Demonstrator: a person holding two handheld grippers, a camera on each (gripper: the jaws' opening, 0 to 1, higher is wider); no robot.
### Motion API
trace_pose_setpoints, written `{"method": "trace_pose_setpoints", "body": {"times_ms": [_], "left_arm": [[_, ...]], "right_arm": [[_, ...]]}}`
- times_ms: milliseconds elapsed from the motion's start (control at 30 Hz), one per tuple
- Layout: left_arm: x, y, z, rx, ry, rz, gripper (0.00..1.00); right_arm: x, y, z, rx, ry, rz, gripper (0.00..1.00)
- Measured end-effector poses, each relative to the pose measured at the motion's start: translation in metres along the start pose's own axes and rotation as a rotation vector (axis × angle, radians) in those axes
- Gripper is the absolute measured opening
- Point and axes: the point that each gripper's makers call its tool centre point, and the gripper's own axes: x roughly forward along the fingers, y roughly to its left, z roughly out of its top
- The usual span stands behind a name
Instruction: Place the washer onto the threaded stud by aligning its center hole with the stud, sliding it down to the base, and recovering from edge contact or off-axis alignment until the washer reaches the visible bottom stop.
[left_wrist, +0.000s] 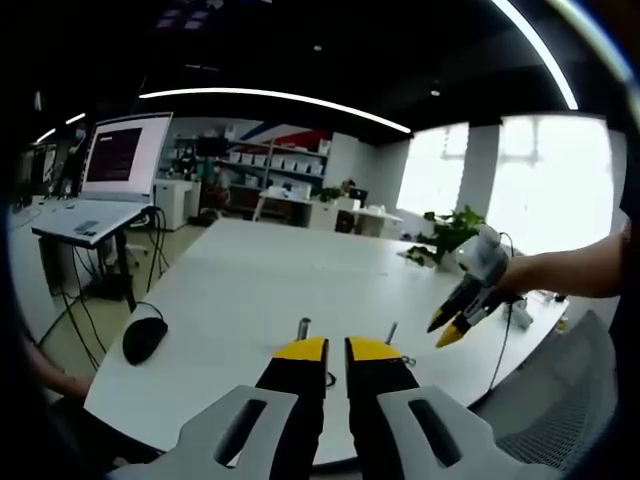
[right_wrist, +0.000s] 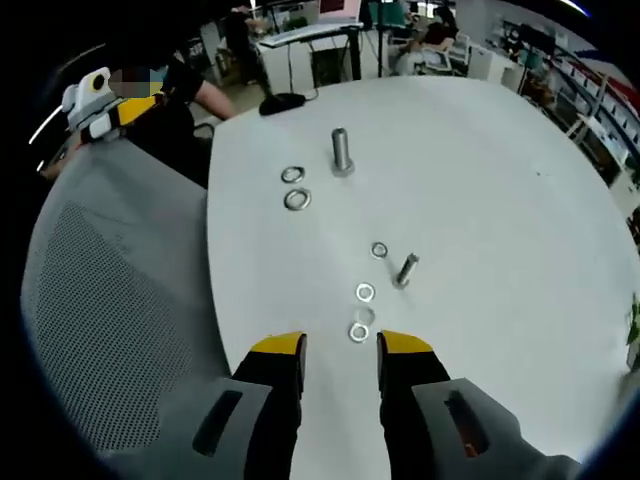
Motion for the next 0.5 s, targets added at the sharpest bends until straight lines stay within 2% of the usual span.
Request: {"method": "trace_pose_setpoints", "body": {"times_ms": [500], "left_arm": [[0.0,0.002,0.002,-0.014,-0.011,0.009,0.06]], "right_arm": [[0.023,-0.011,-0.001,-0.052,0.094,0.021,0.32]]}}
